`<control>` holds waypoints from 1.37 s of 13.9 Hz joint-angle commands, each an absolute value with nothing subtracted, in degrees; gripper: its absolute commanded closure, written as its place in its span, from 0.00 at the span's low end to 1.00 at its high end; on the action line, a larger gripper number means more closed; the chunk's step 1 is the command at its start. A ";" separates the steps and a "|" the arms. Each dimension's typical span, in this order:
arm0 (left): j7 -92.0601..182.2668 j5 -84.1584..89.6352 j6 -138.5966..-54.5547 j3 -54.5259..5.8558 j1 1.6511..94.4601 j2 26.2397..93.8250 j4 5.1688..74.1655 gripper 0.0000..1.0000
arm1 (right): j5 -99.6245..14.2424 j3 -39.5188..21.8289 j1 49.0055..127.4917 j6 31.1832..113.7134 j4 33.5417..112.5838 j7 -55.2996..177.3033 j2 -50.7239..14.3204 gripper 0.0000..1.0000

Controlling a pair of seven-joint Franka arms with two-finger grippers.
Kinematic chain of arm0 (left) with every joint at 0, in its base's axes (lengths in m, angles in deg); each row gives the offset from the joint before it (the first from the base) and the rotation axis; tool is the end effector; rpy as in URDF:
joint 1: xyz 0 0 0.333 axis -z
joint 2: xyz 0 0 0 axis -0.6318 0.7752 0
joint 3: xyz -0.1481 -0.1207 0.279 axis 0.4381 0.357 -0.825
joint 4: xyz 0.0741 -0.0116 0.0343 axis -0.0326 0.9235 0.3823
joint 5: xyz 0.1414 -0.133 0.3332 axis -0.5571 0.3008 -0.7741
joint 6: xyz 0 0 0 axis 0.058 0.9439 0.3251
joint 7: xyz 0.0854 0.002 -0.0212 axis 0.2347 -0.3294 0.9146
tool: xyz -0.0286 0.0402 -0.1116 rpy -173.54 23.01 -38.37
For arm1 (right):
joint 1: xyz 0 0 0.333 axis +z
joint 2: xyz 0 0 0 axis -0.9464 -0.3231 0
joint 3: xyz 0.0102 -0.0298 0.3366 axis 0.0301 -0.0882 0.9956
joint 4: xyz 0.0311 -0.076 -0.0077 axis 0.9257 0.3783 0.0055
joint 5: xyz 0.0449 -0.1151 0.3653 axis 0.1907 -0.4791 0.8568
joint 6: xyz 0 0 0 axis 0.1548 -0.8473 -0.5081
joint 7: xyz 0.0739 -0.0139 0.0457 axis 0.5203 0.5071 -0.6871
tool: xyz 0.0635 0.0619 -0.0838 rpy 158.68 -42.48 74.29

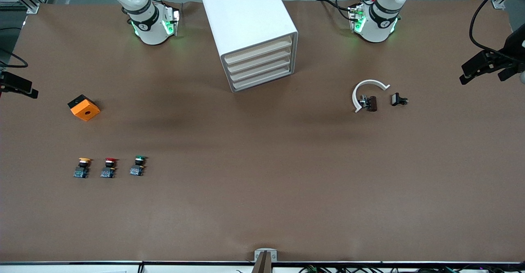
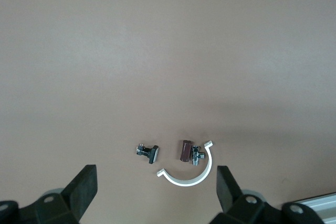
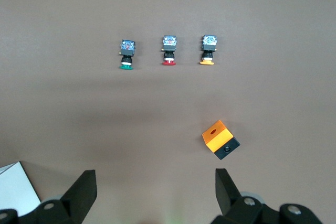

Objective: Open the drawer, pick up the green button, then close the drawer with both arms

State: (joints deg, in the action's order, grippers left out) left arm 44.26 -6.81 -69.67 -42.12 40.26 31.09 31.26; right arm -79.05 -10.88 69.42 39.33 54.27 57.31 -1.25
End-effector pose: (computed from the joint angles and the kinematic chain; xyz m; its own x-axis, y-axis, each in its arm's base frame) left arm 0.5285 -0.0132 0.6536 0.9967 0.0711 0.0389 0.0714 -0.9974 -0.0063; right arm 0.5638 -0.0850 0.6364 0.9972 -0.0070 -0.0743 -0.0075 -1.0000 -0.0064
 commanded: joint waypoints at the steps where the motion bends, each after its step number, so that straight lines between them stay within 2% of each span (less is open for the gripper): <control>1: 43.40 -4.42 -68.71 -42.22 40.50 31.34 30.39 0.00 | -79.19 -10.25 69.22 38.65 54.72 56.63 1.66 0.00; 6: 43.40 -4.32 -68.71 -42.40 40.24 31.33 30.39 0.00 | -78.92 -10.34 69.13 36.02 56.47 56.54 3.67 0.00; 11: 44.45 -4.41 -68.71 -42.31 40.32 31.25 30.39 0.00 | -79.01 -10.25 69.22 39.35 65.52 56.45 10.44 0.00; 14: 44.37 -4.76 -68.71 -42.31 40.32 31.33 30.31 0.00 | -79.01 -10.34 69.22 44.17 72.55 56.45 15.36 0.00; 19: 44.28 -4.76 -68.71 -42.40 40.06 31.33 30.31 0.00 | -79.54 -10.16 69.39 44.45 73.36 56.37 16.34 0.00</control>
